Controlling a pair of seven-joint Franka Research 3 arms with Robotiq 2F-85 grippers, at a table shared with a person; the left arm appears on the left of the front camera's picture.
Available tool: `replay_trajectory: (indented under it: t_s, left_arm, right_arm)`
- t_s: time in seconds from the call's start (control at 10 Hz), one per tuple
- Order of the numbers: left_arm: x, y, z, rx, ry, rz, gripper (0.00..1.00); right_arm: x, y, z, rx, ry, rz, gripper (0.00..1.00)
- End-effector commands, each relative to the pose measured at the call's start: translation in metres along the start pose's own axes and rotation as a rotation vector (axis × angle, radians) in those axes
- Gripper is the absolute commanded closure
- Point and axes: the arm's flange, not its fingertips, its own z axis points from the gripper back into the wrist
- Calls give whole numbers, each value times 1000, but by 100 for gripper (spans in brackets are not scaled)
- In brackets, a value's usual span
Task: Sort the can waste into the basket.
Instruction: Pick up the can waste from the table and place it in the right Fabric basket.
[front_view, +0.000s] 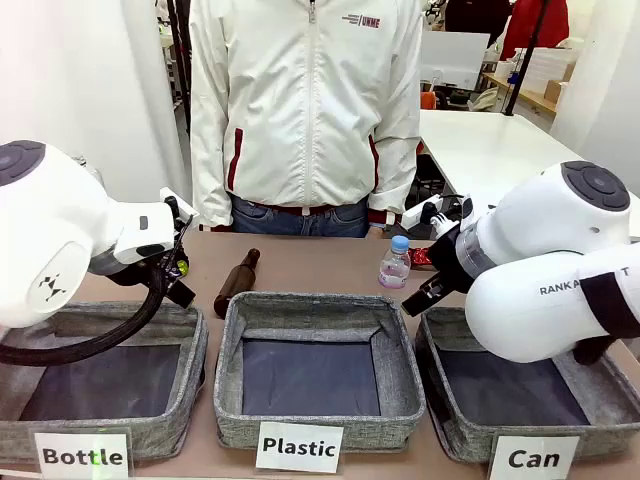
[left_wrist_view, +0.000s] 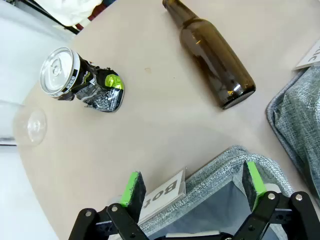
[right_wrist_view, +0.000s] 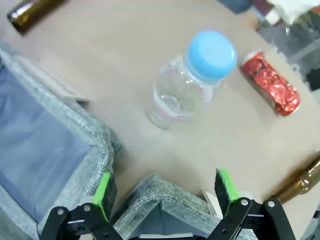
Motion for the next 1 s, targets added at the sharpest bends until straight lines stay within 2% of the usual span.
replay_trajectory:
  t_s: [0.0, 0.9]
  left_arm:
    - [0, 0, 0, 0, 0, 0, 0]
    - [0, 0, 0, 0, 0, 0, 0]
  right_arm:
    - [0, 0, 0, 0, 0, 0, 0]
    - [0, 0, 0, 0, 0, 0, 0]
